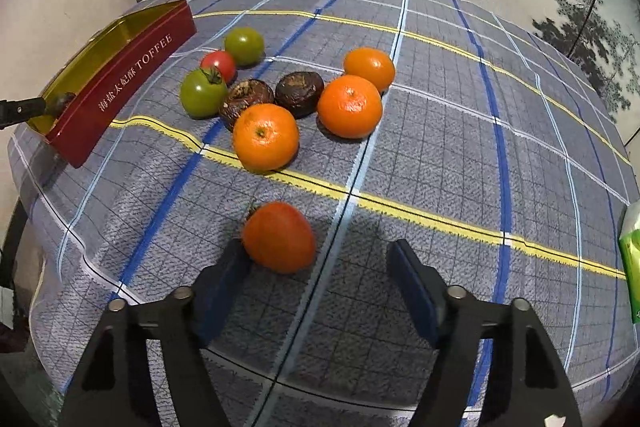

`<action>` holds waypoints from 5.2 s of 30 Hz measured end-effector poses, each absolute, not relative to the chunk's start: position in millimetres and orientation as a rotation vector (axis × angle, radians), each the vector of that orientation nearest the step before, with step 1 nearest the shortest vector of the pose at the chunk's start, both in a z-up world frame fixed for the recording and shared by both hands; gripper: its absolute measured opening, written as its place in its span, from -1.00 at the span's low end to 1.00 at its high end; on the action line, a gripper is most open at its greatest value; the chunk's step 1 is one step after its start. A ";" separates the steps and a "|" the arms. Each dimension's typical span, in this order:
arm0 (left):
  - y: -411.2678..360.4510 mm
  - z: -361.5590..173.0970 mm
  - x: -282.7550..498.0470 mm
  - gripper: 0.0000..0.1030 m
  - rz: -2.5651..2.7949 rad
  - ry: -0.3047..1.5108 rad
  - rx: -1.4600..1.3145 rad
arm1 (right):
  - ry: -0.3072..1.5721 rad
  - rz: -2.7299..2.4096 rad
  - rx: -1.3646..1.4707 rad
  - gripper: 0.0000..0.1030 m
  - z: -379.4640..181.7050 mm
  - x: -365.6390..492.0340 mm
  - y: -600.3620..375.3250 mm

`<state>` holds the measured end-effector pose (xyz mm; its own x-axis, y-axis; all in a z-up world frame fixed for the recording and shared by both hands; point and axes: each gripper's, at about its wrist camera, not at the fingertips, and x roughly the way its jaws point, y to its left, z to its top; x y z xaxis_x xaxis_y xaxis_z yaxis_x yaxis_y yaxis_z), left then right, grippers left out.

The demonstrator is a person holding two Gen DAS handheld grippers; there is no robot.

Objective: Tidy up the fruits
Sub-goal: 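Grasp the red tomato with the right gripper and lift, then carry the red tomato into the gold tin and open the right gripper, then move the left gripper back toward the green tomato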

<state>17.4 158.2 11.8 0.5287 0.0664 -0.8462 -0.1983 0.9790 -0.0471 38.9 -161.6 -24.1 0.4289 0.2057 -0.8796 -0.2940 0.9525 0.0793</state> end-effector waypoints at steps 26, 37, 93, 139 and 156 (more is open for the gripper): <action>173.8 12.0 6.5 0.45 0.173 0.988 -0.197 | 1.081 0.391 -0.076 -0.41 -16.5 44.9 -146.7; 190.6 18.5 1.2 0.67 0.217 0.952 -0.217 | 0.989 0.449 -0.066 -0.41 24.0 69.1 -123.2; 281.7 2.3 -24.3 0.68 0.451 0.961 -0.306 | 1.097 0.818 -0.355 -0.34 8.0 111.1 127.0; 28.7 19.1 65.3 0.66 -0.119 0.916 -0.017 | 0.988 0.080 0.071 0.49 -29.6 113.8 -251.7; -10.5 -22.5 90.5 0.48 -0.189 0.990 0.034 | 0.999 0.124 0.015 0.99 -45.6 129.6 -256.1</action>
